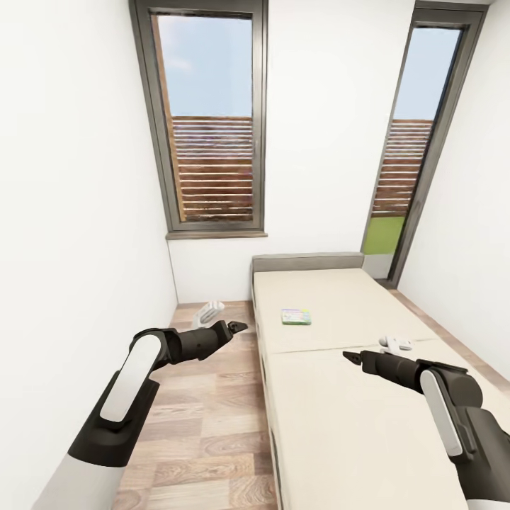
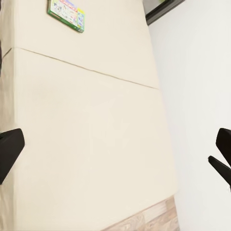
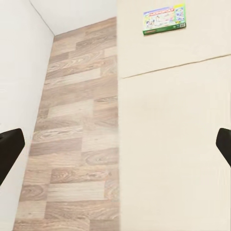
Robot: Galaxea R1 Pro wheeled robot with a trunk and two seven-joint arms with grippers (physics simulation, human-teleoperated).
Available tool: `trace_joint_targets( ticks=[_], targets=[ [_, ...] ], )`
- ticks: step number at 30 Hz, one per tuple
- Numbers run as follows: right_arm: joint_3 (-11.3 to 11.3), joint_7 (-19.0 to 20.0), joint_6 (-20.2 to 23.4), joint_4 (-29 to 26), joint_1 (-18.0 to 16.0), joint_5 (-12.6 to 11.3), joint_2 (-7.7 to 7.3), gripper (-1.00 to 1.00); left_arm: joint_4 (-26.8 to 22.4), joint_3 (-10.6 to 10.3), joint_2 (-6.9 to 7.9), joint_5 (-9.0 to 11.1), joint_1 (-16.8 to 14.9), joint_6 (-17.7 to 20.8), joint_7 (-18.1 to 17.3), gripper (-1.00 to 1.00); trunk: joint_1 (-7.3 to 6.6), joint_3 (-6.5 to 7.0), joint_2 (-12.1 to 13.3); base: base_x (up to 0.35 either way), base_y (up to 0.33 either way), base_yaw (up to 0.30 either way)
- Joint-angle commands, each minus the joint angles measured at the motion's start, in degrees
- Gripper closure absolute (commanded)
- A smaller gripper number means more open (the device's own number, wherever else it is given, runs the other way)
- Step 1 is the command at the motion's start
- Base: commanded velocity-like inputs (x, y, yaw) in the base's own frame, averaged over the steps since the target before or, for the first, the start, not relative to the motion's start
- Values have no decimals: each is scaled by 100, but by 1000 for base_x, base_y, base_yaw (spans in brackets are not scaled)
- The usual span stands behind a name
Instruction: Put all the toys in the child's room - the three board games (two on the bed and one on the table), the two jigsaw puzzles on the table, and the tennis ball on the table - inside the toy box on the table in the child's room.
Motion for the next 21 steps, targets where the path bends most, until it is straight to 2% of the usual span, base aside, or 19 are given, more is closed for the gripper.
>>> trace_joint_targets(
  ticks=[1,9,21],
  targets=[
    [-8,46,27,-5,-7,34,1,-100,-5,1,-1,58,-6,4,60,-100,4,-14,-14,0,197,0],
    [-8,46,29,-106,37,37,3,-100,-5,1,-1,58,-4,6,60,-100,4,-14,-14,0,100,0],
    [-8,41,17,-210,101,39,8,-100,-5,1,-1,58,-6,5,60,-100,4,-14,-14,0,26,0]
  ],
)
